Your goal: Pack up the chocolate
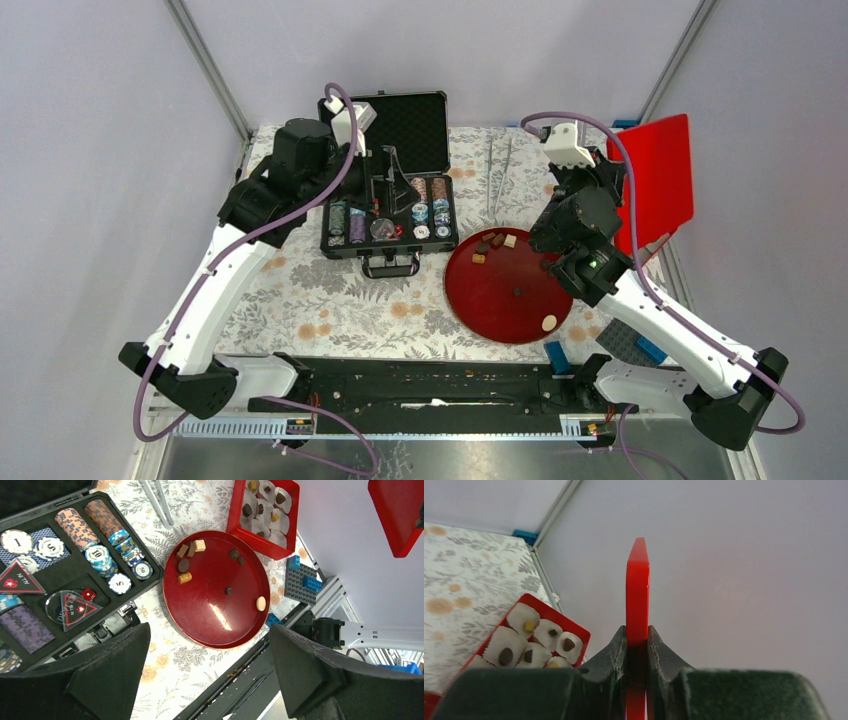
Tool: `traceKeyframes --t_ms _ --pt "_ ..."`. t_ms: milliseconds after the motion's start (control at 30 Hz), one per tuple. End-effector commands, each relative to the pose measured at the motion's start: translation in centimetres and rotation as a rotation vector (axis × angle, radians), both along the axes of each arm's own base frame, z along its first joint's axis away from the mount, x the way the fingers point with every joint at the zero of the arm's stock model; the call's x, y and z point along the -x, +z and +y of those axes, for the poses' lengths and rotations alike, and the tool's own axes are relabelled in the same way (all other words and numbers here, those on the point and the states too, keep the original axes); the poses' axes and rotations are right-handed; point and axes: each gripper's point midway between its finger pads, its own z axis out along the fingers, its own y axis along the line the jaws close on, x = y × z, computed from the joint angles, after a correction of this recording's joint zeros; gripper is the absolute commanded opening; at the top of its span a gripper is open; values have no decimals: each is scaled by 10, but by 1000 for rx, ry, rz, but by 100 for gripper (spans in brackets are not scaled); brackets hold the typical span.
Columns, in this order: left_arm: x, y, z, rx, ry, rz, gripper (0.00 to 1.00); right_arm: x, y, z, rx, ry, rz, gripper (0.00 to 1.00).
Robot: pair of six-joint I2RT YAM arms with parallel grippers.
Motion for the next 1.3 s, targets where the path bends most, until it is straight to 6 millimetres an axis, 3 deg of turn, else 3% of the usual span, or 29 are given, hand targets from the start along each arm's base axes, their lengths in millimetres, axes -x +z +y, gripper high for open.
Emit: traceKeyframes --t_ms 0,367,567,800,900,1000,1267 --pt "-7 10 -13 46 -56 -36 96 8 3 -15 61 -38 24 0" --pt "-5 -3 -17 62 -85 -35 96 -12 -32 -6 419 -47 168 0" --pt "-11 -17 -25 69 -103 4 96 -15 -41 -6 381 -56 184 0" --pt "-16 -39 -34 86 -116 61 96 -9 -96 -10 363 -7 300 0" --pt "-15 -48 -41 109 -137 97 95 -4 -129 -7 263 149 417 0" --pt "-14 -54 -45 130 -147 118 95 0 -134 -9 231 204 413 0" --pt "-10 -59 -53 176 -194 127 96 5 -168 -9 410 309 545 0"
